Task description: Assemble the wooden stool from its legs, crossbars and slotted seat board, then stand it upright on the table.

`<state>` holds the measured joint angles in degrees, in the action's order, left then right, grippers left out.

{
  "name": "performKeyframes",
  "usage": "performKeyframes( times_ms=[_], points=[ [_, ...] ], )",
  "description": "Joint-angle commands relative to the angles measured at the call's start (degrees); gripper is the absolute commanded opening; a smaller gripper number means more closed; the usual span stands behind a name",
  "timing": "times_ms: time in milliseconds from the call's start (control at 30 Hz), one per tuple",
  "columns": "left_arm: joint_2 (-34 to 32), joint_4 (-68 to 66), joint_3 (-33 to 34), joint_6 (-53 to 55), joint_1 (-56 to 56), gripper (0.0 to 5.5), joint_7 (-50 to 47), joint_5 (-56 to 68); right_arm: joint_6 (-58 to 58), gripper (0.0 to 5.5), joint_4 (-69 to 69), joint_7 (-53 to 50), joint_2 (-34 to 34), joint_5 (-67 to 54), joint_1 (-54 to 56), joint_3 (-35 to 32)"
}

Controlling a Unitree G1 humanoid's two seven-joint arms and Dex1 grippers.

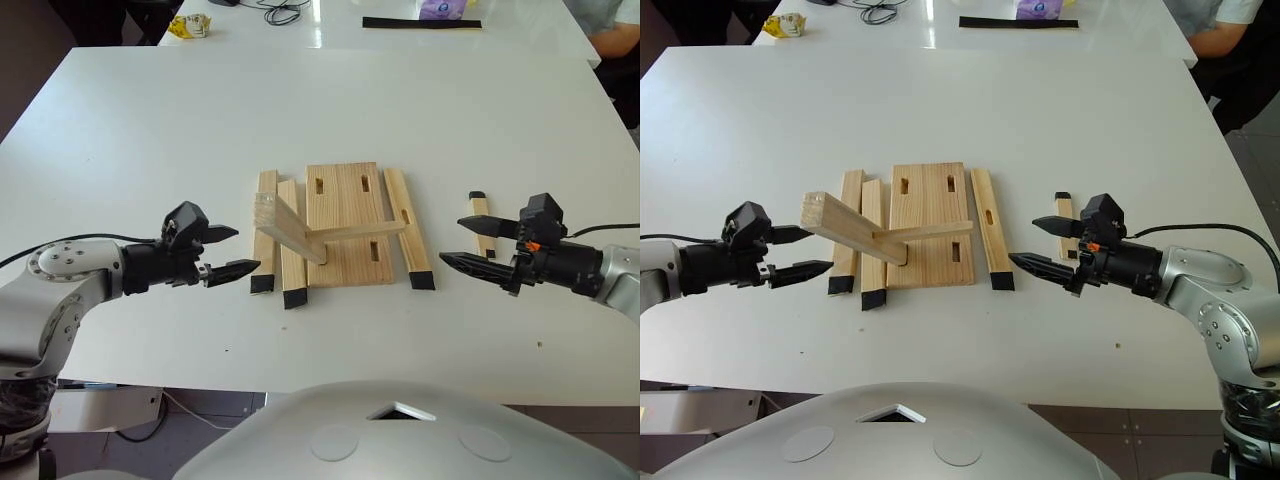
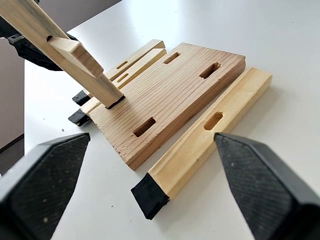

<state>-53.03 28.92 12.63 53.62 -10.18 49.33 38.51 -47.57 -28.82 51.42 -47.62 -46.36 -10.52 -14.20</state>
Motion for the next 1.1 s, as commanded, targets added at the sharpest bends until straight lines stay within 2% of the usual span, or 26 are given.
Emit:
performKeyframes(
  times_ms=[33, 167, 333, 600, 933, 1100],
  points=[
    [13.8, 3.1, 7.5, 29.1, 7.4, 4.10, -16.8, 5.9, 0.4, 4.58, -1.0, -0.8, -0.5, 0.3, -0.3, -1.0],
    [22.3, 6.7, 7.9, 37.7, 10.6, 4.10, -25.0, 0.7, 0.4, 4.58, -1.2, -0.8, -0.5, 0.4, -0.3, -0.6],
    [26.4, 10.4, 5.0, 38.9, 10.0, 4.10, -32.4, 1.2, 0.4, 4.58, -1.0, -0.7, -0.7, 0.7, 0.4, 0.3],
    [19.1, 11.0, -0.5, 37.7, 10.2, 4.10, -36.8, -3.4, 0.4, 4.58, -1.0, -0.9, -0.4, 0.6, 0.1, 0.3],
    [10.1, 5.1, -5.0, 27.0, 7.1, 4.10, -32.2, -7.7, 0.7, 4.58, -1.1, -1.9, 0.3, 0.7, -0.4, 0.6],
    [5.5, 0.3, -7.3, 20.1, 9.3, 4.10, -29.3, -10.8, 0.9, 4.58, -1.5, -2.4, 0.5, 0.8, -0.9, 0.5]
  ],
)
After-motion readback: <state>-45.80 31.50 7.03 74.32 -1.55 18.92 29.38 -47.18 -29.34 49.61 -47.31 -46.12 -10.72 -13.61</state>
